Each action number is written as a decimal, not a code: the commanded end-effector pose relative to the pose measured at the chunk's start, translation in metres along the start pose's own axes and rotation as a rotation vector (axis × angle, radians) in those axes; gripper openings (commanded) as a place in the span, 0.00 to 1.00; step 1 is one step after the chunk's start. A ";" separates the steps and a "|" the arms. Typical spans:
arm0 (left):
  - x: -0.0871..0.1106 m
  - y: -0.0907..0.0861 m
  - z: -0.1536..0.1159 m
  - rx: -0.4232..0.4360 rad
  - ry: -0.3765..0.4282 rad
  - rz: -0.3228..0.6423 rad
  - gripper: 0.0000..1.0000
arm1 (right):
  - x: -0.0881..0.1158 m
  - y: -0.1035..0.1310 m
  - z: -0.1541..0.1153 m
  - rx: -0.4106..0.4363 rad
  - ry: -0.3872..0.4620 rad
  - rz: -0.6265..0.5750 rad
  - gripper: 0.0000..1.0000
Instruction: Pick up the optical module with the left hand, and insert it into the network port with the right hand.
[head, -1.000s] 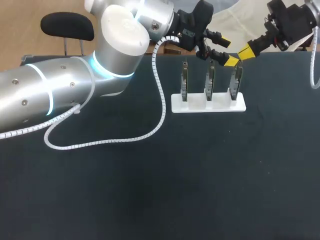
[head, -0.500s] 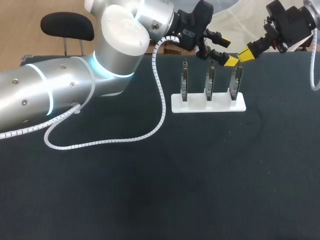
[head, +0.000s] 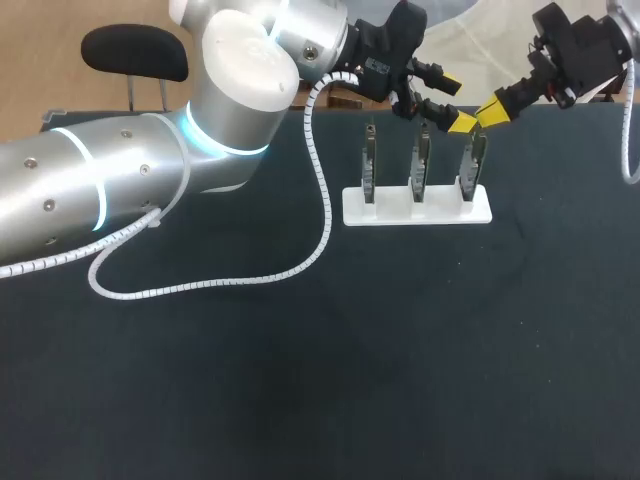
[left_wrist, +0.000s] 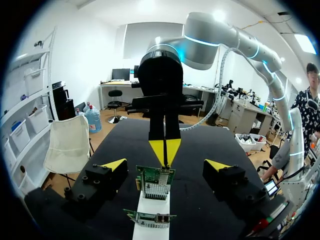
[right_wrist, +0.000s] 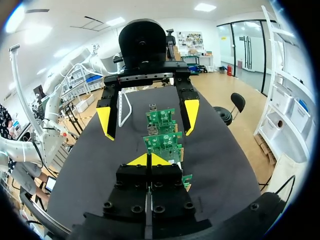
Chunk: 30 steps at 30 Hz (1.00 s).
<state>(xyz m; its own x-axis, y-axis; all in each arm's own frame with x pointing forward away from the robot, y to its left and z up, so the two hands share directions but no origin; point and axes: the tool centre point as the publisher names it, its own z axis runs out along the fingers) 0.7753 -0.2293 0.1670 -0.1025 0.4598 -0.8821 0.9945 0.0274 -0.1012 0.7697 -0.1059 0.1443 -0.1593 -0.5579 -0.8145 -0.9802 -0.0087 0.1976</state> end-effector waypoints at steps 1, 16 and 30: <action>-0.001 0.002 0.001 0.005 0.002 0.002 1.00 | 0.004 0.001 0.003 0.001 0.005 0.003 0.00; -0.001 0.002 0.001 0.005 0.002 0.002 1.00 | 0.008 0.000 0.006 -0.004 0.011 0.012 0.00; -0.001 0.002 0.001 0.005 0.002 0.002 1.00 | -0.004 0.000 -0.003 0.018 -0.029 0.002 0.00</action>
<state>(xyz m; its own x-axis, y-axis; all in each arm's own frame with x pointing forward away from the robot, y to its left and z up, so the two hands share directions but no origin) 0.7753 -0.2293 0.1670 -0.1025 0.4598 -0.8821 0.9945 0.0275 -0.1012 0.7732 -0.1036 0.1459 -0.1681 -0.5425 -0.8230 -0.9802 0.0032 0.1981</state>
